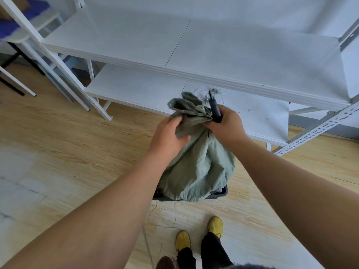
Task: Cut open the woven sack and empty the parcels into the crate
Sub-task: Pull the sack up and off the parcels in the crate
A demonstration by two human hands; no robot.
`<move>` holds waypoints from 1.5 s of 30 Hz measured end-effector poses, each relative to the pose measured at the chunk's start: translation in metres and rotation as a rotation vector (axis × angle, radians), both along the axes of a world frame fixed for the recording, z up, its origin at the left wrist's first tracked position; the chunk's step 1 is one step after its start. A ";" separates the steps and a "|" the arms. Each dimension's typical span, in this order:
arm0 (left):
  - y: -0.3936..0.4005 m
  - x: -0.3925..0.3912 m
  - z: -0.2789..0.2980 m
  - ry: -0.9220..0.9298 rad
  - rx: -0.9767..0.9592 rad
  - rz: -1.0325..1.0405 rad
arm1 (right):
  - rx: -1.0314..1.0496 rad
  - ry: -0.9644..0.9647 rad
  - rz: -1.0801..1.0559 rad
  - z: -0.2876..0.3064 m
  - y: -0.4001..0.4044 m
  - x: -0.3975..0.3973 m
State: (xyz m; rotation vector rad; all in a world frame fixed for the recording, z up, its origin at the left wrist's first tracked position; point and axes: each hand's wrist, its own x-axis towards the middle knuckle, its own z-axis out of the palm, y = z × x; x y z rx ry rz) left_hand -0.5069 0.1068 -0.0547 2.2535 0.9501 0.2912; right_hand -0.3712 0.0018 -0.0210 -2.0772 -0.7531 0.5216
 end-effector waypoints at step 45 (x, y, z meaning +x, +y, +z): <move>0.030 0.047 0.073 -0.465 -1.154 0.592 | 0.168 0.290 0.020 -0.001 0.007 -0.014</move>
